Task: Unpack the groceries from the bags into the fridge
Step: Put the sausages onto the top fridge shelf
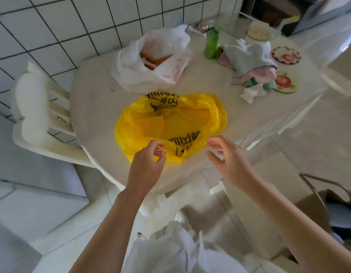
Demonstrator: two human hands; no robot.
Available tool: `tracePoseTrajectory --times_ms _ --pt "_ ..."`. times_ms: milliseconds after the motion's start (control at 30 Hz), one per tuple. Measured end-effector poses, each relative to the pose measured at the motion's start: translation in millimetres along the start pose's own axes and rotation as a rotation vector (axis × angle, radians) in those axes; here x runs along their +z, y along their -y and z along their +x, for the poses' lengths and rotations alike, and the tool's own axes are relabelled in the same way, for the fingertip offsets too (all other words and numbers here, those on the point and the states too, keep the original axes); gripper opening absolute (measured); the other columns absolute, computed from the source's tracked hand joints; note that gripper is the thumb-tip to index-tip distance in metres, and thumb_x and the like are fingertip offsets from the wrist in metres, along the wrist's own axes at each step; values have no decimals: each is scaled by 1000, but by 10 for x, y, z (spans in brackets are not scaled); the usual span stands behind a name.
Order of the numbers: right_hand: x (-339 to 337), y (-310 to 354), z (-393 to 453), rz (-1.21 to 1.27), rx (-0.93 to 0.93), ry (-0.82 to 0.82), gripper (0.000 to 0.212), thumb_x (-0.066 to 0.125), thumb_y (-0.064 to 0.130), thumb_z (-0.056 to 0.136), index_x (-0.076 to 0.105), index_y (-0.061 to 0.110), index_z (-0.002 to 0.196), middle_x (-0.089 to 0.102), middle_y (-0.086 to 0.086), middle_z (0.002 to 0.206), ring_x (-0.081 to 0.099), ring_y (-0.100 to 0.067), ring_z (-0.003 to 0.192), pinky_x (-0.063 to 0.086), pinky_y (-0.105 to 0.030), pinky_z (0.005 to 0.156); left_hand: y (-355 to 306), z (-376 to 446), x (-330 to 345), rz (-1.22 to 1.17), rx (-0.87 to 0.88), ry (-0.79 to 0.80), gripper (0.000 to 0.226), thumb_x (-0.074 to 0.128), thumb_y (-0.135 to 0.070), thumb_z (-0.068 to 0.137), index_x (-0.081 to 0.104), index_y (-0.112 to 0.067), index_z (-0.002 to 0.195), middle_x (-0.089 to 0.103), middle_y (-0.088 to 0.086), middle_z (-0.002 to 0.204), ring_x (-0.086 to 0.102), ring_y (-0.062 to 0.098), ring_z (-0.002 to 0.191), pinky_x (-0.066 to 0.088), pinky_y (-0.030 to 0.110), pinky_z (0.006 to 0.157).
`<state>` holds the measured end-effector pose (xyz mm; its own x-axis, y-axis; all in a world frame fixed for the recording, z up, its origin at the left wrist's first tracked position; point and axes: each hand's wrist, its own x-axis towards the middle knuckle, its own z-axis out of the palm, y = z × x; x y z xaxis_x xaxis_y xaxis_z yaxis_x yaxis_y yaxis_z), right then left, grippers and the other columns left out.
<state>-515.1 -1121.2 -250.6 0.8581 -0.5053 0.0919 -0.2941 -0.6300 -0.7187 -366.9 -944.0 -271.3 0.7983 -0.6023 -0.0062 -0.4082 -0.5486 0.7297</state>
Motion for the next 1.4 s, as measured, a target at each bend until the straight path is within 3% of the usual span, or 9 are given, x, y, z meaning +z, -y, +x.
tracePoseTrajectory --times_ms 200,367,633,833,967,1167,1267,1400 --pt "-22 -163 822 30 -6 35 30 66 11 87 59 6 115 65 -7 113 63 -18 103 54 -36 87 -72 721 -26 1 2 -77 16 58 -18 91 63 -20 106 71 -5 90 65 9 85 54 35 77" --pt "-69 -285 1523 14 -5 106 30 63 15 89 59 13 118 62 -1 116 60 -13 106 51 -38 91 -139 1294 10 22 -17 -101 19 57 -19 91 63 -19 109 70 -7 92 64 9 88 54 37 78" --pt "-158 -516 2752 1 -71 203 30 64 16 87 59 16 117 65 1 112 61 -15 105 50 -40 93 -258 2409 69 157 -76 -117 20 54 -23 92 62 -21 111 69 1 100 62 19 96 52 40 79" --pt "-212 -673 3671 -69 -148 302 31 62 19 89 57 14 120 64 1 114 59 -13 104 43 -21 89 -254 3227 101 242 -130 -38 25 50 -24 93 58 -20 116 66 1 109 59 19 104 50 42 85" --pt "-205 -768 4243 -112 -203 346 32 61 15 90 57 11 121 64 -2 115 59 -16 106 39 -17 87 -243 3726 56 296 -140 5 29 50 -20 94 56 -18 122 62 -3 116 53 14 109 47 36 90" --pt "-67 -871 5044 -139 -247 421 32 60 15 91 55 12 122 61 0 117 57 -14 107 39 -17 87 -114 4434 -49 429 -96 42 29 46 -12 92 58 -17 118 59 -2 119 47 17 116 44 32 87" --pt "72 -911 5442 -161 -290 439 28 60 16 90 56 12 117 62 -2 113 57 -18 105 42 -24 88 4 4782 -55 475 -49 76 30 45 -10 90 61 -23 112 58 -9 119 45 15 116 41 28 87" --pt "276 -917 5895 -201 -334 455 30 59 13 88 56 10 118 61 -7 115 56 -25 106 45 -33 89 149 5216 -34 601 -53 168 28 45 -16 94 59 -24 116 57 -4 122 45 18 116 45 36 90"
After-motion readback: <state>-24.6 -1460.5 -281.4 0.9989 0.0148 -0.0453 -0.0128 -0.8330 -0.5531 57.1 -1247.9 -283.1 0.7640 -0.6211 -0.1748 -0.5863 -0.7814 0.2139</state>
